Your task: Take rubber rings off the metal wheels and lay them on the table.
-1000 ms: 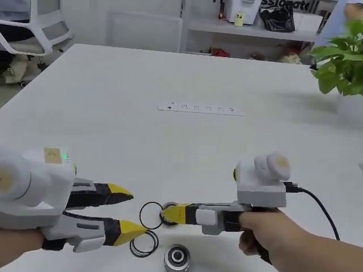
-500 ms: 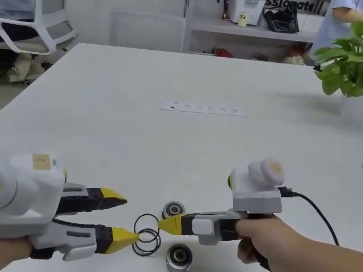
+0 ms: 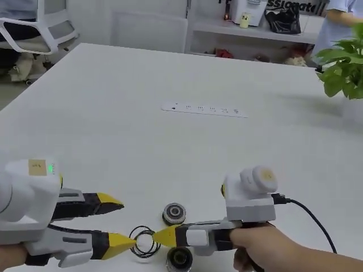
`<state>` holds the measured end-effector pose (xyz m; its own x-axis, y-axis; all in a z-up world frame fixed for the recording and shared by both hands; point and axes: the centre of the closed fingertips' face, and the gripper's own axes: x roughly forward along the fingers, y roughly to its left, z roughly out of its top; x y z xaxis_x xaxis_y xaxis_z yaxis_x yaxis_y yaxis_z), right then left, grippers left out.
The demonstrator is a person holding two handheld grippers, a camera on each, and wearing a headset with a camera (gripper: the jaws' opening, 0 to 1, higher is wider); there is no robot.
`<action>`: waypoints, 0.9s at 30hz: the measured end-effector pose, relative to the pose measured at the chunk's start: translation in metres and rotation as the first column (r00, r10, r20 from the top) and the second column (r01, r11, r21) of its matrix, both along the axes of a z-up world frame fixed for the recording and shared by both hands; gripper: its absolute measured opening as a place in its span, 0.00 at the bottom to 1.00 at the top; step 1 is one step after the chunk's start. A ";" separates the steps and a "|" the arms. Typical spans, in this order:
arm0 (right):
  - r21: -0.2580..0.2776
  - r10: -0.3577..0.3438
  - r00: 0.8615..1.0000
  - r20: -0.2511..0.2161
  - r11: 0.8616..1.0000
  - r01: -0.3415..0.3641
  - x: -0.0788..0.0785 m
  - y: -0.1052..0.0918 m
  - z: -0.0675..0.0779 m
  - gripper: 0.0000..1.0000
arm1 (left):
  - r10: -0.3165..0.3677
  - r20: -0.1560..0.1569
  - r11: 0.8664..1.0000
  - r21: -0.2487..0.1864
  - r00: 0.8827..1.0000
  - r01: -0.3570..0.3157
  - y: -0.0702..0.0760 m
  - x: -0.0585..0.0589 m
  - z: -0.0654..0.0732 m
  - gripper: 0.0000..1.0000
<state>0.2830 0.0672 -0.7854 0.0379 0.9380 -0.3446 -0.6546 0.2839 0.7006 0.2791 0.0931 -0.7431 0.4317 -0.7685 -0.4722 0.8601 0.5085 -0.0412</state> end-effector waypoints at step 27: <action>-0.053 -0.017 1.000 0.003 0.998 0.017 0.001 0.001 -0.011 0.00 | 0.017 -0.007 1.000 0.005 1.000 -0.017 0.005 -0.001 -0.002 0.41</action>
